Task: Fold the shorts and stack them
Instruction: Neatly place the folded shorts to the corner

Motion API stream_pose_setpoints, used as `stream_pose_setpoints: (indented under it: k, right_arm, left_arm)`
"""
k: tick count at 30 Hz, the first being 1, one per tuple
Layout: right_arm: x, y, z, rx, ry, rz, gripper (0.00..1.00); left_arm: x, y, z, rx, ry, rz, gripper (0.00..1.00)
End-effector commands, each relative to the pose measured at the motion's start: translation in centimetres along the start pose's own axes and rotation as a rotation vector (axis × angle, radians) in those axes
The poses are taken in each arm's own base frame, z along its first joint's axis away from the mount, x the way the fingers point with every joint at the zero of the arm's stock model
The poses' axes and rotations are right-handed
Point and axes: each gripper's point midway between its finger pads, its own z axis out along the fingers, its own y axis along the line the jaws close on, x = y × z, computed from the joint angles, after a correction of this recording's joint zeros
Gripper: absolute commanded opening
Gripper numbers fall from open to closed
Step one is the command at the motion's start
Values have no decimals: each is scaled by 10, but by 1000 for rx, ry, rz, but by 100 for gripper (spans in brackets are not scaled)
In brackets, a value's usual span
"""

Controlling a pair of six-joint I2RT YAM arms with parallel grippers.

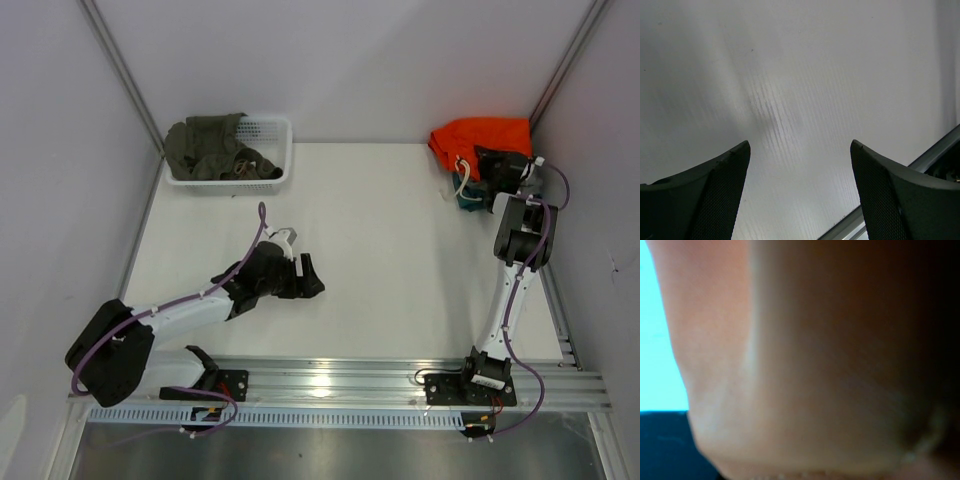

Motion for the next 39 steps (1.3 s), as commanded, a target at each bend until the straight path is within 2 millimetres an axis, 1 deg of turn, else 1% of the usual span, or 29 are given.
stream_pose_setpoints:
  k: [1,3,4,5,6,7,8,10,11,13,14,17,19,21,22,23,24,25,26,27,28,29,32,33,36,38,39]
  right_arm:
    - [11,26,5,-33,12,-6,12]
    - [11,40,5,-53,13,-6,8]
    - [8,56,6,-83,10,-16,5]
    - [8,66,6,-96,13,-25,3]
    - [7,69,8,-86,16,-40,2]
    - [6,77,9,-96,17,-49,1]
    - [3,94,11,-123,15,-58,1]
    - [0,105,11,-126,14,-66,0]
    - [-3,118,11,-140,7,-72,0]
    - [-6,131,11,-154,-1,-88,0]
    - [-11,142,11,-164,-14,-96,1]
    - [-22,163,8,-197,-42,-103,1]
    - [-34,168,6,-208,-59,-98,1]
    - [-43,177,3,-238,-70,-97,1]
    - [-52,178,0,-242,-83,-96,1]
    - [-56,183,-4,-272,-93,-103,1]
    - [-61,179,-6,-261,-99,-99,1]
    - [-66,168,-9,-233,-104,-90,0]
    - [-70,173,-14,-282,-116,-100,0]
    - [-71,168,-17,-285,-119,-98,0]
    - [-70,155,-20,-264,-114,-93,0]
    - [-75,157,-24,-293,-126,-113,0]
    - [-79,146,-28,-285,-113,-118,0]
    - [-85,145,-31,-296,-117,-110,0]
    - [-92,145,-40,-308,-136,-127,0]
    - [-96,143,-38,-287,-139,-136,0]
    - [-99,150,-34,-306,-140,-146,0]
  left_arm:
    - [-15,-14,1,28,-32,4,84]
    - [-15,-14,1,28,-32,4,84]
    - [-15,-14,1,30,-32,4,84]
    - [-15,-15,0,32,-35,5,84]
    - [-16,-15,-1,33,-37,5,84]
    - [-15,-15,-1,33,-35,6,84]
    - [-15,-15,-2,33,-35,6,84]
    - [-16,-16,-3,37,-40,8,84]
    - [-15,-15,-3,35,-40,8,83]
    - [-16,-16,-4,38,-43,8,84]
    - [-15,-16,-4,38,-43,7,84]
    - [-15,-15,-6,38,-47,8,84]
    - [-17,-16,-9,39,-56,11,83]
    - [-17,-16,-10,38,-57,14,84]
    - [-17,-15,-11,34,-59,15,84]
    - [-18,-15,-12,35,-63,17,84]
    - [-17,-14,-11,33,-60,15,84]
    - [-18,-15,-12,34,-63,19,84]
    - [-18,-15,-12,33,-66,18,84]
    - [-19,-15,-12,38,-68,19,84]
    - [-17,-15,-11,38,-64,19,84]
    - [-16,-16,-10,41,-56,19,84]
    - [-18,-18,-9,43,-54,21,84]
    - [-18,-18,-10,43,-57,21,84]
    - [-19,-18,-9,43,-59,20,84]
    - [-20,-19,-9,44,-58,21,84]
    - [-19,-19,-9,44,-54,22,84]
